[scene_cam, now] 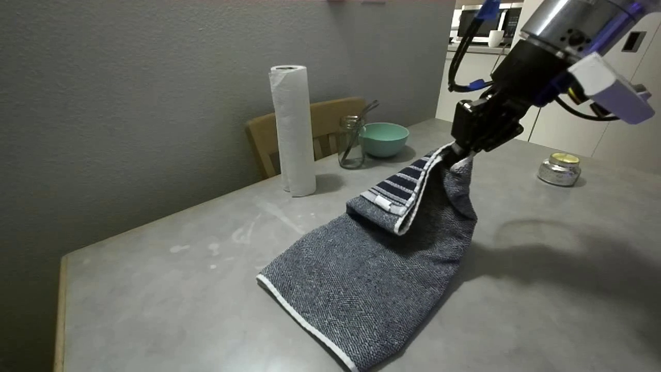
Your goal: Unfold the towel
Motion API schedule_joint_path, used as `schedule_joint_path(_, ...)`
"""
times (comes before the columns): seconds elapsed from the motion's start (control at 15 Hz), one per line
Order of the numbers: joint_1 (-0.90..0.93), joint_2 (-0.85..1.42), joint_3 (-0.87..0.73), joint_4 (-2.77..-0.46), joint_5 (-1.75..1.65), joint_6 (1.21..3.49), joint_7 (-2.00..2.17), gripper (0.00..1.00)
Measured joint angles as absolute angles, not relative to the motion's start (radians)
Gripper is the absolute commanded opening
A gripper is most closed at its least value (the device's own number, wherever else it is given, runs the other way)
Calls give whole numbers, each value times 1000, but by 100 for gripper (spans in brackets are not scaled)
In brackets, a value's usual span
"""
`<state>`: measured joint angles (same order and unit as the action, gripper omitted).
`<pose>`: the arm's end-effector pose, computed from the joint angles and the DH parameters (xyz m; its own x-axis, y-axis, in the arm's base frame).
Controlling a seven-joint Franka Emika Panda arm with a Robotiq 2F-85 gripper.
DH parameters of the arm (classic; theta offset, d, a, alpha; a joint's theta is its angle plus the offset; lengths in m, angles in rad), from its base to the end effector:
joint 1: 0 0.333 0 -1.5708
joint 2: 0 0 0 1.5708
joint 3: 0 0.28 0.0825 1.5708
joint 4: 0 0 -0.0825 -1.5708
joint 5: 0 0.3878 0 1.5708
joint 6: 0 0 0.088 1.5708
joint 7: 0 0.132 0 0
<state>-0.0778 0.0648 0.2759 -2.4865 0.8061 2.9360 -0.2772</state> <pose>0.4994 0.0582 0.2318 0.8955 -0.3260 0.3029 -0.2155 -0.9133 -0.3456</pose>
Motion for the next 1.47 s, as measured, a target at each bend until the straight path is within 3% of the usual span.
schedule_joint_path(0.47,-161,90,244,-2472,1280,2915,-674,1)
schedule_joint_path(0.53,-171,98,238,-2471,1335,2899,-708,31)
schedule_joint_path(0.67,-186,116,225,-2469,1421,2872,-757,38)
schedule_joint_path(1.2,-164,198,228,-2452,1453,2880,-793,97)
schedule_joint_path(1.27,-149,200,235,-2452,1439,2889,-792,99)
schedule_joint_path(1.33,-131,202,244,-2452,1418,2905,-789,95)
schedule_joint_path(1.4,-111,207,253,-2452,1385,2921,-779,67)
schedule_joint_path(1.47,-89,215,259,-2452,1339,2938,-760,69)
